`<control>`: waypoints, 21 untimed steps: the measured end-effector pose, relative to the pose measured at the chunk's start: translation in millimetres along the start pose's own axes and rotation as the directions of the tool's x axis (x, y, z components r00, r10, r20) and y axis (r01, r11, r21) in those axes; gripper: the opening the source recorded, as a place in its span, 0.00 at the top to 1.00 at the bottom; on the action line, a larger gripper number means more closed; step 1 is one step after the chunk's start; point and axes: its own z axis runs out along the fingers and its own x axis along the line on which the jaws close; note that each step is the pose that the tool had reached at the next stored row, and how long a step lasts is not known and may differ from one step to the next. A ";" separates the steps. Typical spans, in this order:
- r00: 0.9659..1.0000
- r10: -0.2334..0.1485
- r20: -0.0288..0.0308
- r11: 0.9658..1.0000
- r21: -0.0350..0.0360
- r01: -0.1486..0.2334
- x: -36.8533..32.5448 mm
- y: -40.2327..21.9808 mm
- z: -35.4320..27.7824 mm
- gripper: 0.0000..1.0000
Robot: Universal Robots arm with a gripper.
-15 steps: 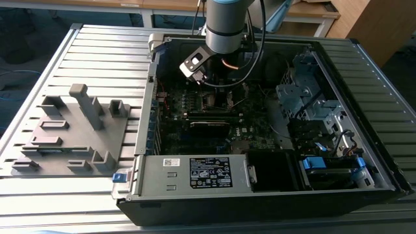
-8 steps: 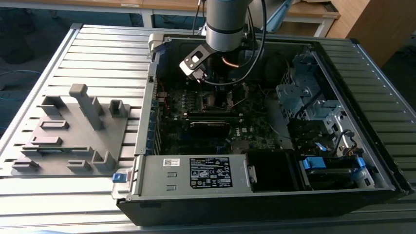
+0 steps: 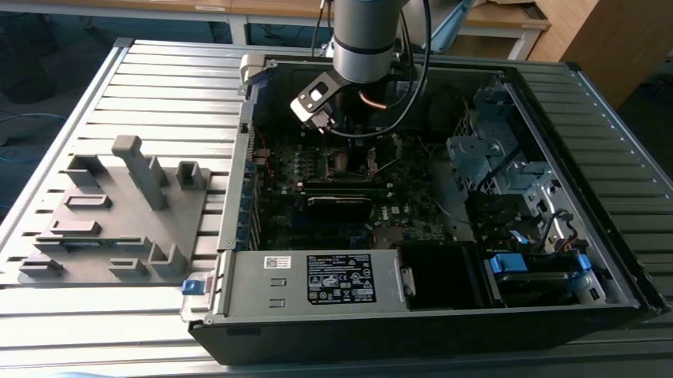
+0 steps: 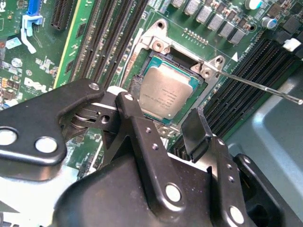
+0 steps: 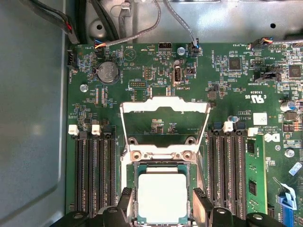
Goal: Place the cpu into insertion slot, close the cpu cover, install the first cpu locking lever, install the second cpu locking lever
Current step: 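Place the cpu into insertion slot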
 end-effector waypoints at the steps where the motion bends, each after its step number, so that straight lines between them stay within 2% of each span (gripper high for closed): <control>1: 1.000 0.000 0.000 1.000 0.000 0.000 0.0 0.0 0.0 0.40; 2: 1.000 0.000 0.000 1.000 0.000 0.000 0.0 0.0 -0.1 0.40; 4: 1.000 0.000 0.000 1.000 0.000 0.000 0.0 0.0 -0.2 0.53; 5: 1.000 0.000 0.000 1.000 0.000 0.000 0.0 0.0 -0.2 0.53; 7: 1.000 0.000 0.000 1.000 0.000 0.000 0.0 0.0 -0.3 0.65; 8: 1.000 0.000 0.000 1.000 0.000 0.000 0.0 0.0 -0.3 0.65; 10: 1.000 0.000 0.000 1.000 0.000 0.000 0.0 0.0 -0.4 0.76; 11: 1.000 0.000 0.000 1.000 0.000 0.000 0.0 0.0 -0.5 0.76; 14: 1.000 0.000 0.000 1.000 0.000 0.000 0.0 0.0 -0.6 0.88; 21: 1.000 0.000 0.000 1.000 0.000 0.000 0.0 0.1 -1.7 0.89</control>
